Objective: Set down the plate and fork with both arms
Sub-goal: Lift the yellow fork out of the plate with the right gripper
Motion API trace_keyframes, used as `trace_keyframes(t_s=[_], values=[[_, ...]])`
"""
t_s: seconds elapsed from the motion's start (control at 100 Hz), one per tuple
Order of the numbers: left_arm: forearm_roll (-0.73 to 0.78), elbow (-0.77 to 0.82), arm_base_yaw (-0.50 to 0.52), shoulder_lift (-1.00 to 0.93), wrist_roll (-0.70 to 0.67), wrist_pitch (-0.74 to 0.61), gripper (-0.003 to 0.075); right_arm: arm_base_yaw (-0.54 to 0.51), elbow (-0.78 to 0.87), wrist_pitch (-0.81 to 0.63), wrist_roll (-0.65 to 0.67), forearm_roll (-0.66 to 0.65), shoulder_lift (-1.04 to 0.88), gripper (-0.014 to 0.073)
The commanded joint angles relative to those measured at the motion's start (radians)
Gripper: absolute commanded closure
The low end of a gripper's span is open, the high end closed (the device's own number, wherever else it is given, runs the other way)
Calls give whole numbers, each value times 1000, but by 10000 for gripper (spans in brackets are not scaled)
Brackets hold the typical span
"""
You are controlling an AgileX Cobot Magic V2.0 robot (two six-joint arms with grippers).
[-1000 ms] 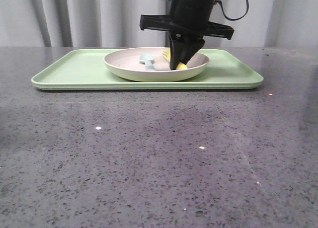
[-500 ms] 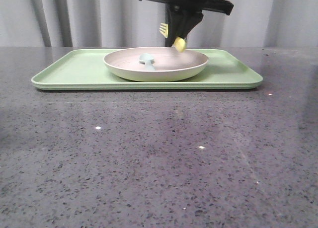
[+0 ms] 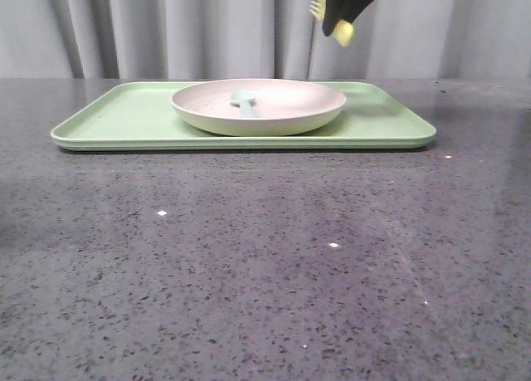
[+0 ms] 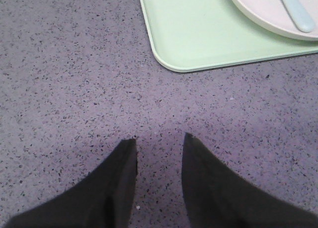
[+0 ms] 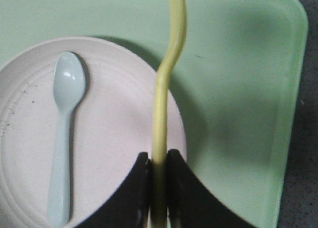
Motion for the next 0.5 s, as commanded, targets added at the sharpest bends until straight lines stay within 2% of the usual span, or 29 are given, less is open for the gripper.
trace_keyframes(t_s=[0.0,0.49], values=[[5,-28,2,-10,-11,-53,491,-22,24,96,-19,-7,-86,621],[5,-28,2,-10,-11,-45,491,-68,170,73,-43,-8,-95,621]])
